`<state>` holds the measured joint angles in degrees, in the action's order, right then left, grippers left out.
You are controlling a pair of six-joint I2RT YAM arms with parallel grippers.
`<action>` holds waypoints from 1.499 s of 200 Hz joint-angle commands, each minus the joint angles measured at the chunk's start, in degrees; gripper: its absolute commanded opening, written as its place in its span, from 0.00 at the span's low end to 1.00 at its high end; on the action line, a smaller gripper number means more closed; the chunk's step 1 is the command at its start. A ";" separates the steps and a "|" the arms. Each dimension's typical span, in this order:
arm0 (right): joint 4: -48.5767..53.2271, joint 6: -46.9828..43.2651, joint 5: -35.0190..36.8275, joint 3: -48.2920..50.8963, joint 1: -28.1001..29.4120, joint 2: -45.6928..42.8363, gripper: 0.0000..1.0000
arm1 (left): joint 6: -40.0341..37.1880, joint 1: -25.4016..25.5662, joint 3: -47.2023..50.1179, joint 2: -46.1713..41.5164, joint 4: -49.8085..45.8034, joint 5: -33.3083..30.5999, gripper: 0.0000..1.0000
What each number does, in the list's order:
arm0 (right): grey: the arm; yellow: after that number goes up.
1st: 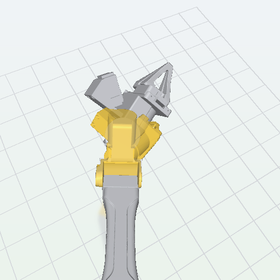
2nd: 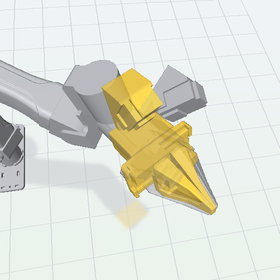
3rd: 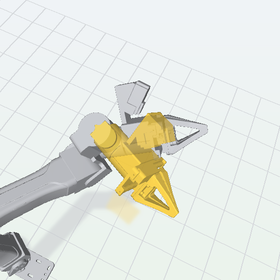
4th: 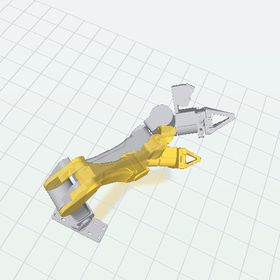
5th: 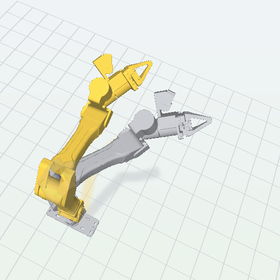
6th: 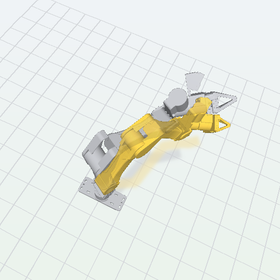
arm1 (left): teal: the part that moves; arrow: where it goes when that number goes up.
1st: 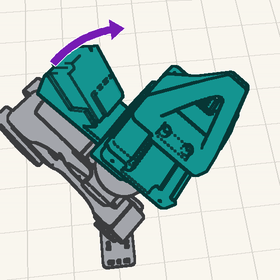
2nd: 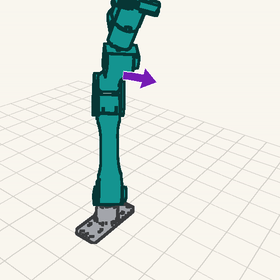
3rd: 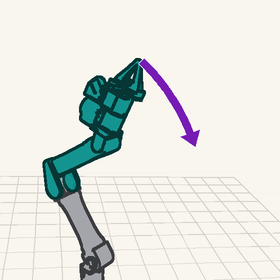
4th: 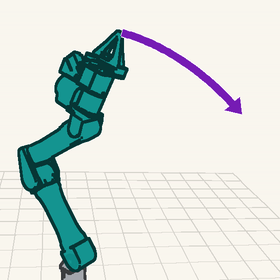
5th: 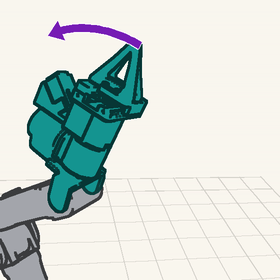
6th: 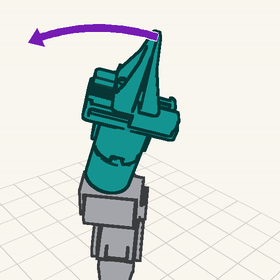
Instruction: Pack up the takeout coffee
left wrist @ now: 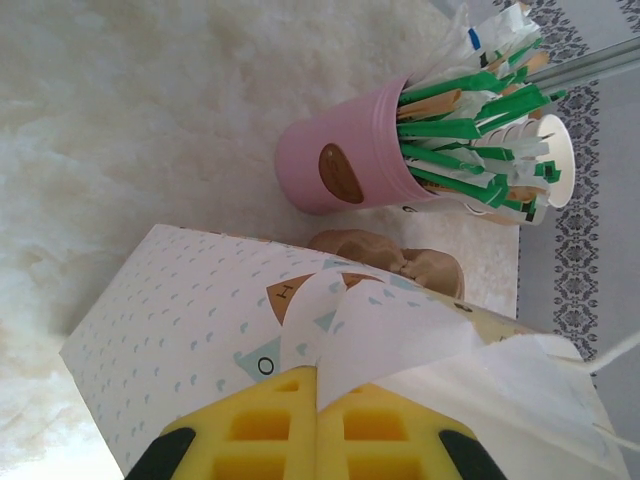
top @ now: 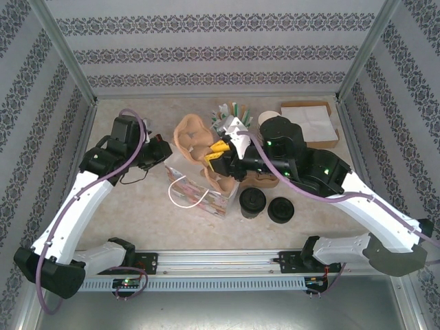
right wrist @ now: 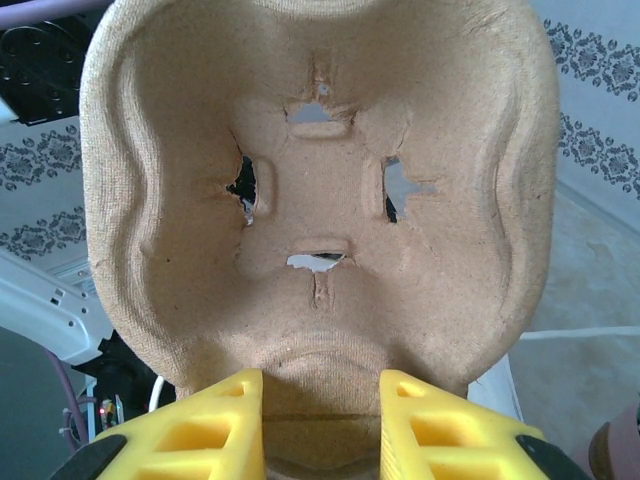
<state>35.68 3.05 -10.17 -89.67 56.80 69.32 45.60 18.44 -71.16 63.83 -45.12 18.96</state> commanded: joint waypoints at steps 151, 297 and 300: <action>-1.45 -5.77 1.97 -5.03 0.09 9.76 0.31 | -6.15 0.66 0.94 -8.90 1.23 -0.97 0.51; 1.42 -12.88 -6.83 -2.63 -4.85 13.29 0.31 | -16.94 0.70 1.28 -15.01 -3.63 -10.65 0.62; 1.34 -12.85 -6.89 -2.50 -4.85 13.30 0.31 | -17.03 0.68 1.24 -14.86 -3.61 -10.45 0.62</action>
<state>36.51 -7.99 -13.76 -93.32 52.23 81.89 31.09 18.44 -69.69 48.56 -47.42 8.29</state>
